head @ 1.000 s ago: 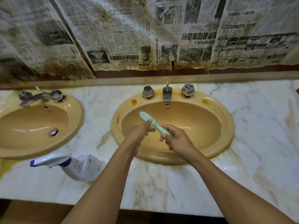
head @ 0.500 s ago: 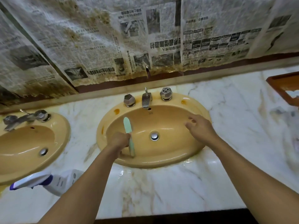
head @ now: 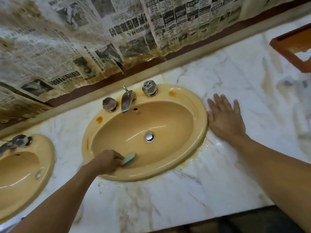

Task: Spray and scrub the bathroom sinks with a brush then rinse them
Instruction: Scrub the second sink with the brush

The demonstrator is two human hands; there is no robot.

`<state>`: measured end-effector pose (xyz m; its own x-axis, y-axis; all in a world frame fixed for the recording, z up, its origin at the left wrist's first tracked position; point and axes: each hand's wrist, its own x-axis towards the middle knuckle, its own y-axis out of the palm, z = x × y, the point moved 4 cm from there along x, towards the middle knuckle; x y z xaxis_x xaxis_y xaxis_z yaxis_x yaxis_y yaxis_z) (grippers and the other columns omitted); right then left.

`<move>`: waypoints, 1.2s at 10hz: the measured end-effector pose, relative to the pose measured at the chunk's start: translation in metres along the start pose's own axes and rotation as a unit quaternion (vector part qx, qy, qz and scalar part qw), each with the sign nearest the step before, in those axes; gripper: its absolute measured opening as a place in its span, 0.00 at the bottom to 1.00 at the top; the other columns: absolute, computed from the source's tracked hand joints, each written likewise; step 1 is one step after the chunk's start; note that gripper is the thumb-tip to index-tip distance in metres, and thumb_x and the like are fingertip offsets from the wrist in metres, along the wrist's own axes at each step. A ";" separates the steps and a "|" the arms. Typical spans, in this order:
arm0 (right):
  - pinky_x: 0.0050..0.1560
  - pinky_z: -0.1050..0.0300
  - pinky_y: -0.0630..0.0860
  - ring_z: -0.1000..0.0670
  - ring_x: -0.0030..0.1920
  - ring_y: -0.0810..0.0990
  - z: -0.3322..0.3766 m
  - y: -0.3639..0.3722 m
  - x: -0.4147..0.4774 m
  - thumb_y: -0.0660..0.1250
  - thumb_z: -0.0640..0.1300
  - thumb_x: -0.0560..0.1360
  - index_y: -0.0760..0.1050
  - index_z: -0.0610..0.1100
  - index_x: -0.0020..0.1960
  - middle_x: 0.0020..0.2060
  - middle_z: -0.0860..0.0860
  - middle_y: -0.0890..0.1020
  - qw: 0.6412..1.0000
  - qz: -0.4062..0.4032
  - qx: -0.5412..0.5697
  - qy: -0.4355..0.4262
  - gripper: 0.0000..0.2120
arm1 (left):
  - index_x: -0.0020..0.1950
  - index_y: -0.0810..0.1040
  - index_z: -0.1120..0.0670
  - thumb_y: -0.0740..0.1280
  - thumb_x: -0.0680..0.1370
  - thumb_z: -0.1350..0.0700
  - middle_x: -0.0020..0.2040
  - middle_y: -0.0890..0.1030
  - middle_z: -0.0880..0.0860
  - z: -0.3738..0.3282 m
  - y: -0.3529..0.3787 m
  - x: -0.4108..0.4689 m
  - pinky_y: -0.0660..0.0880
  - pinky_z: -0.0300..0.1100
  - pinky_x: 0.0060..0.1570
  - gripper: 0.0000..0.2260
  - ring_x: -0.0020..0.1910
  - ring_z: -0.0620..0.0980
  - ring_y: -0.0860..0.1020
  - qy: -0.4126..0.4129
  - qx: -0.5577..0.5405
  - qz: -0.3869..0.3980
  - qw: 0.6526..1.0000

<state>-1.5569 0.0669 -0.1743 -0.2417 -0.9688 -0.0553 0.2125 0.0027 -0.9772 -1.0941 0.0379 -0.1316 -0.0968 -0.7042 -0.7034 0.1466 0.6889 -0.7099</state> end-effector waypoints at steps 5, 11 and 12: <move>0.80 0.39 0.45 0.50 0.82 0.53 -0.002 0.004 0.004 0.45 0.56 0.82 0.61 0.52 0.81 0.81 0.51 0.59 0.998 -0.057 0.002 0.016 0.28 | 0.61 0.86 0.46 0.70 0.79 0.50 0.59 0.85 0.44 -0.040 0.001 0.055 0.75 0.40 0.58 0.12 0.58 0.46 0.80 0.029 0.002 0.054 0.998; 0.79 0.39 0.46 0.50 0.81 0.53 0.000 0.004 0.002 0.44 0.56 0.82 0.61 0.51 0.80 0.81 0.51 0.59 0.998 -0.068 0.005 0.019 0.28 | 0.56 0.88 0.45 0.73 0.79 0.50 0.40 0.84 0.44 -0.071 0.002 0.024 0.73 0.38 0.33 0.07 0.31 0.42 0.75 0.064 -0.148 0.092 0.983; 0.79 0.39 0.46 0.50 0.81 0.53 0.000 0.003 0.002 0.45 0.55 0.82 0.61 0.51 0.80 0.81 0.51 0.59 0.998 -0.066 0.006 0.015 0.28 | 0.53 0.88 0.49 0.68 0.78 0.52 0.49 0.87 0.49 -0.085 0.017 0.035 0.78 0.47 0.49 0.09 0.49 0.51 0.81 0.028 -0.076 0.022 0.996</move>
<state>-1.5563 0.0649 -0.1778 -0.2970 -0.9525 0.0671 0.1880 -0.1272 -0.9739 -1.1783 0.0393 -0.1710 -0.1489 -0.6647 -0.7321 0.0011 0.7402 -0.6724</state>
